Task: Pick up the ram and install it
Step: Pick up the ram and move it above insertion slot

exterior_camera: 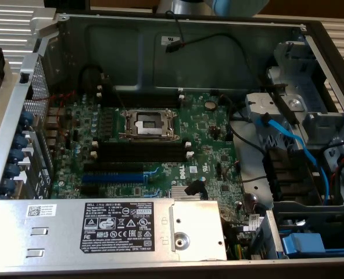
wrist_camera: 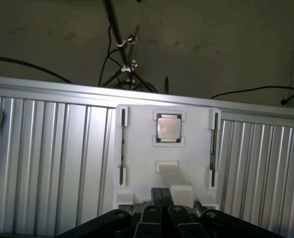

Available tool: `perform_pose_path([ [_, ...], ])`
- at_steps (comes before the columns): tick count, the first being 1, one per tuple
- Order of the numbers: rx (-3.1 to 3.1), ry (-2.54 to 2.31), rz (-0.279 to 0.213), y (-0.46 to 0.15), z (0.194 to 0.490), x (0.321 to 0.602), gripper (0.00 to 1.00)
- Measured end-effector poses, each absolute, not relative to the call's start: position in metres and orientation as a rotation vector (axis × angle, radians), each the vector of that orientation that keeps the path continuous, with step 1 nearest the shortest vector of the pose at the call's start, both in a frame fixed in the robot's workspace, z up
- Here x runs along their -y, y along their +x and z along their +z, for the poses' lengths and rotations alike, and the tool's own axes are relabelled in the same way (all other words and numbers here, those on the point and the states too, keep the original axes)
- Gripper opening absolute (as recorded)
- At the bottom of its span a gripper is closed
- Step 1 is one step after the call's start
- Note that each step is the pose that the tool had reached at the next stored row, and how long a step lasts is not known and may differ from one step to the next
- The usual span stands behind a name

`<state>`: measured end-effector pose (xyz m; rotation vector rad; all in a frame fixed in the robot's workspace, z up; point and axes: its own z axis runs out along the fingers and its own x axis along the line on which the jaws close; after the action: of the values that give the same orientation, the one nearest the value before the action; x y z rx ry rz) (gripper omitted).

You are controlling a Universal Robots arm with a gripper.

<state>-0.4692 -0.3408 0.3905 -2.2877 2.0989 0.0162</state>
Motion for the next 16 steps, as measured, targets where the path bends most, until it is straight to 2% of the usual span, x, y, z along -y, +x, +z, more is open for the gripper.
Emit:
perform_pose_path([
  [16,-2.089,-2.298,0.016,-0.4699,0.3888,0.3409,0.1],
])
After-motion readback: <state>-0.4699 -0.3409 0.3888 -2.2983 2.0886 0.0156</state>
